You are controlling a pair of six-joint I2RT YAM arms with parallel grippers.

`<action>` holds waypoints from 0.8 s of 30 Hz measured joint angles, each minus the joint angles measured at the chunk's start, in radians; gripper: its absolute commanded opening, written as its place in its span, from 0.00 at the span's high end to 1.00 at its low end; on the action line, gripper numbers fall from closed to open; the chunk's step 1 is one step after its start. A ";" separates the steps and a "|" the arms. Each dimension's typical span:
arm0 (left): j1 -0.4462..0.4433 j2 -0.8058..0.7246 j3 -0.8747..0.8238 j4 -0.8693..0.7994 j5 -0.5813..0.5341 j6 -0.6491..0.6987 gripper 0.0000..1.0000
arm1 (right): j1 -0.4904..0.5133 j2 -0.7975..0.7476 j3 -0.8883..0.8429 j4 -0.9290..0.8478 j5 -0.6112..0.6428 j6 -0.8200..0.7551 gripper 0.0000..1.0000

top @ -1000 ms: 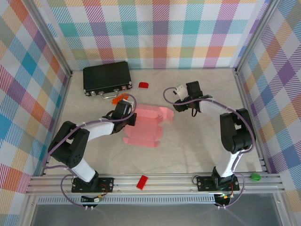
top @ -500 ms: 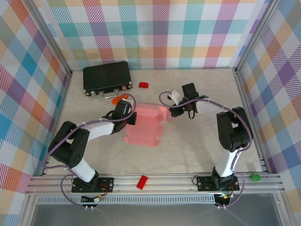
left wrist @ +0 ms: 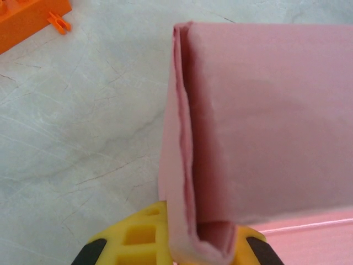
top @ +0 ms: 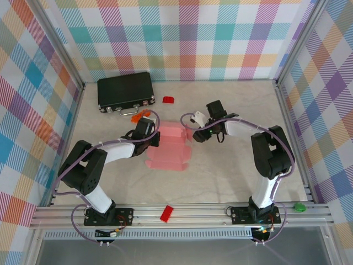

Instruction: Fold the paper box

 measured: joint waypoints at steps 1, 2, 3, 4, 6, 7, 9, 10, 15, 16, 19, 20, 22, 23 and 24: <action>0.000 0.000 0.000 0.001 0.000 0.000 1.00 | 0.000 0.000 0.000 -0.004 -0.003 -0.002 0.46; 0.000 0.000 0.000 0.002 0.000 0.000 1.00 | 0.000 0.000 0.000 -0.009 -0.011 -0.003 0.46; 0.000 0.001 0.000 0.002 0.000 0.000 1.00 | 0.000 -0.001 0.000 -0.011 -0.017 -0.004 0.47; 0.000 0.002 0.000 0.003 0.000 0.000 1.00 | 0.000 -0.002 0.000 -0.013 -0.028 -0.004 0.47; 0.000 0.004 0.000 0.005 0.000 0.000 1.00 | 0.000 -0.007 0.000 -0.013 -0.048 -0.004 0.47; 0.000 0.004 0.000 0.006 0.001 0.000 1.00 | 0.002 -0.010 0.000 -0.012 -0.060 -0.004 0.47; 0.000 0.006 0.000 0.008 0.001 0.000 1.00 | 0.009 -0.011 0.002 -0.012 -0.079 -0.004 0.48; 0.000 0.006 0.000 0.009 0.001 0.000 1.00 | 0.013 -0.011 0.003 -0.013 -0.087 -0.004 0.48; 0.000 0.011 0.000 0.019 0.002 0.000 1.00 | 0.045 -0.008 0.034 -0.026 -0.109 -0.004 0.49; 0.000 0.011 0.000 0.021 0.003 0.000 1.00 | 0.051 -0.005 0.045 -0.026 -0.111 -0.003 0.49; 0.000 0.012 0.000 0.023 0.009 0.000 1.00 | 0.069 0.008 0.073 -0.025 -0.111 0.001 0.52; 0.000 0.012 0.000 0.023 0.010 0.000 1.00 | 0.074 0.013 0.079 -0.025 -0.111 0.004 0.53; 0.000 0.013 0.000 0.025 0.013 0.000 1.00 | 0.083 0.025 0.087 -0.024 -0.105 0.014 0.55; 0.000 0.013 0.000 0.026 0.014 0.000 1.00 | 0.085 0.031 0.089 -0.023 -0.099 0.018 0.55; 0.000 0.013 0.000 0.026 0.017 0.000 1.00 | 0.090 0.040 0.092 -0.021 -0.089 0.023 0.56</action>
